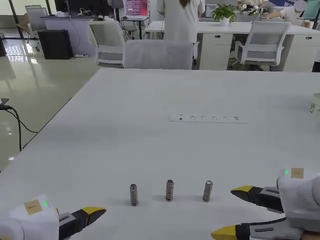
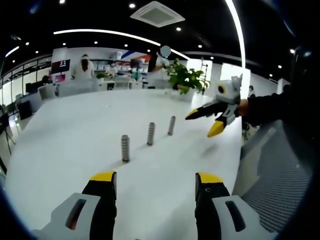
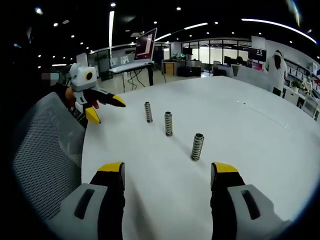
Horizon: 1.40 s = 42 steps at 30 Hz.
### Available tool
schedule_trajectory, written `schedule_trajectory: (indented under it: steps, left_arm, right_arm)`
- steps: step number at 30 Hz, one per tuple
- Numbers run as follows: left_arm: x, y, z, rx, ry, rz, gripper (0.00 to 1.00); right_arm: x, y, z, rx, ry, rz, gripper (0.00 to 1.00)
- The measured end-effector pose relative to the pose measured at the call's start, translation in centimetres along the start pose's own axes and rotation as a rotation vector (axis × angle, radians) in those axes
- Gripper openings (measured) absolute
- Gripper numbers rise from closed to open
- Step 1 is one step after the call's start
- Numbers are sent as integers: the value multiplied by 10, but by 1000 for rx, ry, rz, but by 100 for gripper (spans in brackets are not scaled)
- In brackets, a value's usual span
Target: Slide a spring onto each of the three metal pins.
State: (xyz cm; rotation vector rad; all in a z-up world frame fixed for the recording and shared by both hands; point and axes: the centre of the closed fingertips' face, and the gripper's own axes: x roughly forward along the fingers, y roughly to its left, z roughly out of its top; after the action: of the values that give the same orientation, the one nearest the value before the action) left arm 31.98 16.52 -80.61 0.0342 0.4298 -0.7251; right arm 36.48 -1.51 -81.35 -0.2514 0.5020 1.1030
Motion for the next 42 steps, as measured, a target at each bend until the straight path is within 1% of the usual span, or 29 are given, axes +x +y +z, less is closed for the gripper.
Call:
schedule_trajectory:
  steps: [3, 5, 15, 26, 30, 38, 42]
  left_arm:
    - [0, 1, 0, 0, 0, 3, 59]
    - [-1, 3, -1, -3, 0, 10, 60]
    - [-1, 10, -1, -13, -3, 29, 61]
    - [-1, 11, -1, -11, 1, 32, 61]
    - [-1, 13, 2, -11, -5, 38, 61]
    - [-1, 11, 2, -7, -4, 38, 61]
    - [-2, 12, 2, -8, -3, 42, 61]
  right_arm:
    - [2, 0, -3, -1, 9, 0, 70]
    - [2, -1, -3, 7, 4, 3, 71]
    - [2, 0, -3, 9, 7, 0, 72]
    - [2, 0, 0, 13, -2, -3, 73]
    - [2, 0, 1, 15, -4, -3, 73]
    - [2, 1, 4, 14, -11, -2, 74]
    - [1, 1, 4, 16, -12, -1, 74]
